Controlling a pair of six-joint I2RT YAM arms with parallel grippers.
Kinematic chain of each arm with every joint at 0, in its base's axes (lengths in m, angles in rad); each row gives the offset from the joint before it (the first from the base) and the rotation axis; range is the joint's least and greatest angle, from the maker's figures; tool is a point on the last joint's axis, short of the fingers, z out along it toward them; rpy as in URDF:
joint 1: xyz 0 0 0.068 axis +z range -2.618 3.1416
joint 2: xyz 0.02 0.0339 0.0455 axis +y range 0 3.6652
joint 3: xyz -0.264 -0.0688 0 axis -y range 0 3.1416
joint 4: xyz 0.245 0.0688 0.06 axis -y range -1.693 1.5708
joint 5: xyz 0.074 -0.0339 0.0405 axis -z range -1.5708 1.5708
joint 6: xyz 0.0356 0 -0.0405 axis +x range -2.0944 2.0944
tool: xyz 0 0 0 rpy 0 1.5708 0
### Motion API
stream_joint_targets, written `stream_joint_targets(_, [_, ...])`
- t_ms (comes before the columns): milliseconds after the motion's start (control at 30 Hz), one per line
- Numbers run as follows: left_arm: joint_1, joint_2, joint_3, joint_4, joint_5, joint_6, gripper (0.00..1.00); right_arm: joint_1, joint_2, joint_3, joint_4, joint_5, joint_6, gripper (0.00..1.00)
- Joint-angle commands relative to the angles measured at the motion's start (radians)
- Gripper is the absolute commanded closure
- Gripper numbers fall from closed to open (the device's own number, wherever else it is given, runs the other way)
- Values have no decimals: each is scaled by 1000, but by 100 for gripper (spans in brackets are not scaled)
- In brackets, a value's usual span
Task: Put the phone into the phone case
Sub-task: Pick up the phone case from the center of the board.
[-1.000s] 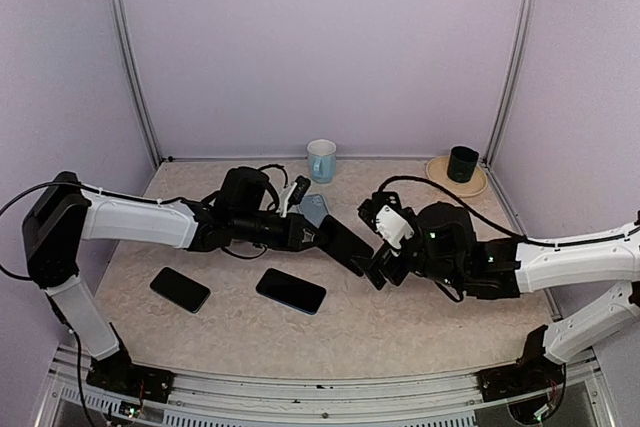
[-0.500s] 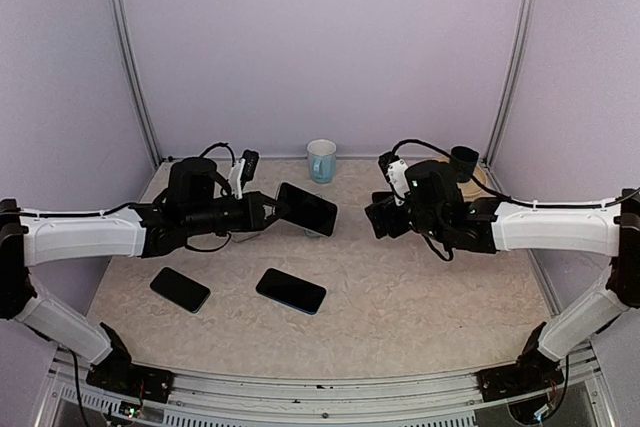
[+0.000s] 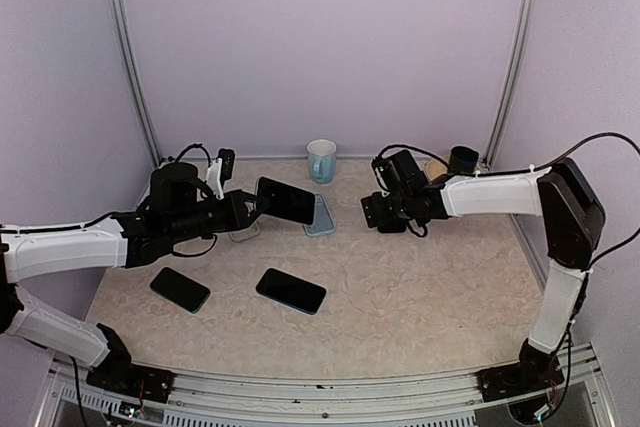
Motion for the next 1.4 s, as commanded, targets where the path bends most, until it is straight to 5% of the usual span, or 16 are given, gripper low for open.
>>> stream_joint_targets(0, [5, -25, -19, 78, -11, -17, 100, -29, 100, 87, -54, -31, 22, 11])
stream_joint_targets(333, [5, -36, -39, 82, -7, -24, 100, -80, 243, 217, -73, -151, 68, 19])
stream_joint_targets(833, [5, -26, -48, 96, 0, -36, 100, -94, 367, 300, -78, -135, 64, 26])
stream_joint_targets(1367, [5, -15, -50, 103, 1, -36, 100, -100, 397, 326, -84, -169, 54, 47])
